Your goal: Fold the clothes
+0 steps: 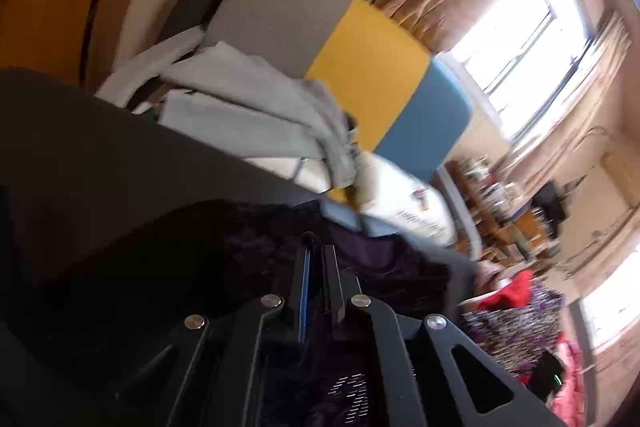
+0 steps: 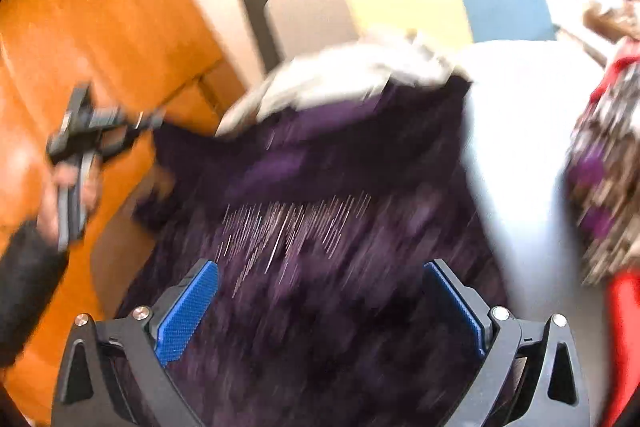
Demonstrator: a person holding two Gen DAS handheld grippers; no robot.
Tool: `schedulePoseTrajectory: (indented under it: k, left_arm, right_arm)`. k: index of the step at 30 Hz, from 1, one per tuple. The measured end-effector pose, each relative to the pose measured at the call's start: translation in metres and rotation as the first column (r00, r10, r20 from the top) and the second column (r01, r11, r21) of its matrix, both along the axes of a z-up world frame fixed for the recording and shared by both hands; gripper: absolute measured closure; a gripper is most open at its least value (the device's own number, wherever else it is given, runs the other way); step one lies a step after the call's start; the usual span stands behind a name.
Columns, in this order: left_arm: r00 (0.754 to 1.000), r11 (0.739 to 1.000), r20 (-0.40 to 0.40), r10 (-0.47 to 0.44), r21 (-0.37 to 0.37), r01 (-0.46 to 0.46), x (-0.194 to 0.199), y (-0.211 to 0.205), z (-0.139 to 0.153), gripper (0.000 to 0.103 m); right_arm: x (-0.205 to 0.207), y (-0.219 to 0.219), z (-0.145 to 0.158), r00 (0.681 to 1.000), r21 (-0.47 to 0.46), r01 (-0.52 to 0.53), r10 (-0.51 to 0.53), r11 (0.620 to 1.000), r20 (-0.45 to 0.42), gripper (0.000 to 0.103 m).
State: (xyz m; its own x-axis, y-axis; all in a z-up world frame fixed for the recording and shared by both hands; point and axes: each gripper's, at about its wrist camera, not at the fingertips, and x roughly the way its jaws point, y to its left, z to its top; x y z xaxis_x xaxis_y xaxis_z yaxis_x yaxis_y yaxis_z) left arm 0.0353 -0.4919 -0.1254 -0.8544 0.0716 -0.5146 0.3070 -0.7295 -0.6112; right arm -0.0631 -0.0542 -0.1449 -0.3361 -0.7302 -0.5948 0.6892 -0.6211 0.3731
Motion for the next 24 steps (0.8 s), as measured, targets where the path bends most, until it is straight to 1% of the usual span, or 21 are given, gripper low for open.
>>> schedulePoseTrajectory:
  k: [2,3,4,6,8,9,11,12,13,14,15,16,18,19,20,21,22,23,24]
  left_arm:
    - [0.999,1.0,-0.05,-0.019,0.018,0.02,0.004,0.0,0.009,0.099]
    - [0.998,0.999,-0.064,-0.027,0.014,0.028,0.005,0.0,0.013,0.099]
    - [0.996,0.999,-0.078,-0.036,0.008,0.037,0.006,0.001,0.017,0.099]
    - [0.993,0.999,-0.105,-0.053,-0.004,0.053,0.007,0.0,0.026,0.099]
    - [0.99,0.998,-0.123,-0.062,0.0,0.063,0.008,0.0,0.033,0.099]
    - [0.989,0.997,-0.132,-0.07,0.005,0.071,0.007,-0.001,0.035,0.099]
    - [0.985,0.996,-0.151,-0.083,0.006,0.085,0.007,-0.002,0.041,0.099]
    - [0.983,0.996,-0.158,-0.09,0.001,0.091,0.005,-0.002,0.043,0.099]
    - [0.984,0.996,-0.155,-0.091,-0.009,0.091,0.004,-0.002,0.045,0.099]
    - [0.987,0.996,-0.133,-0.086,-0.027,0.083,0.002,0.0,0.043,0.099]
    - [0.991,0.996,-0.108,-0.08,-0.046,0.075,0.0,0.002,0.041,0.099]
    - [0.995,0.995,-0.068,-0.07,-0.077,0.065,-0.004,0.003,0.037,0.099]
    - [0.999,0.988,0.029,-0.041,-0.15,0.045,-0.011,0.003,0.022,0.094]
    - [0.997,0.983,0.065,-0.034,-0.176,0.045,-0.015,0.002,0.014,0.086]
    - [0.993,0.98,0.116,-0.022,-0.196,0.045,-0.018,-0.001,0.003,0.082]
    - [0.986,0.976,0.168,-0.009,-0.215,0.045,-0.021,-0.003,-0.008,0.082]
    - [0.977,0.977,0.214,-0.009,-0.207,0.055,-0.023,-0.008,-0.021,0.079]
    - [0.972,0.981,0.235,-0.015,-0.185,0.06,-0.023,-0.013,-0.03,0.074]
    - [0.967,0.985,0.254,-0.022,-0.162,0.064,-0.023,-0.019,-0.039,0.071]
  right_arm:
    - [-0.035,-0.006,0.007,0.996,0.034,0.076,-0.075,0.997,-0.044,0.017]
    - [-0.054,-0.013,0.005,0.993,0.077,0.107,-0.104,0.991,-0.048,0.03]
    - [-0.074,-0.02,0.002,0.99,0.121,0.137,-0.131,0.983,-0.05,0.038]
    - [-0.113,-0.031,-0.009,0.982,0.182,0.186,-0.18,0.965,-0.049,0.037]
    - [-0.148,-0.044,-0.023,0.977,0.238,0.21,-0.21,0.948,-0.025,0.036]
    - [-0.162,-0.047,-0.029,0.976,0.251,0.213,-0.219,0.944,-0.002,0.037]
    - [-0.18,-0.055,-0.037,0.973,0.232,0.208,-0.225,0.95,0.047,0.037]
    - [-0.189,-0.059,-0.041,0.971,0.221,0.206,-0.227,0.953,0.071,0.039]
    - [-0.192,-0.063,-0.041,0.973,0.228,0.196,-0.218,0.954,0.076,0.057]
    - [-0.195,-0.067,-0.041,0.975,0.238,0.185,-0.208,0.954,0.078,0.072]
    - [-0.197,-0.071,-0.042,0.977,0.247,0.173,-0.198,0.953,0.08,0.091]
    - [-0.197,-0.073,-0.038,0.979,0.257,0.172,-0.195,0.951,0.067,0.091]
    - [-0.193,-0.072,-0.03,0.983,0.255,0.172,-0.184,0.952,0.023,0.091]
    - [-0.193,-0.065,-0.027,0.977,0.244,0.202,-0.211,0.948,0.01,0.091]
    - [-0.197,-0.061,-0.03,0.972,0.25,0.219,-0.234,0.943,0.031,0.091]
    - [-0.201,-0.057,-0.035,0.965,0.258,0.233,-0.256,0.938,0.056,0.088]
    - [-0.204,-0.053,-0.042,0.96,0.263,0.238,-0.268,0.935,0.084,0.083]
    - [-0.204,-0.049,-0.045,0.96,0.256,0.234,-0.264,0.938,0.09,0.083]
    - [-0.203,-0.047,-0.045,0.961,0.25,0.231,-0.261,0.94,0.093,0.08]
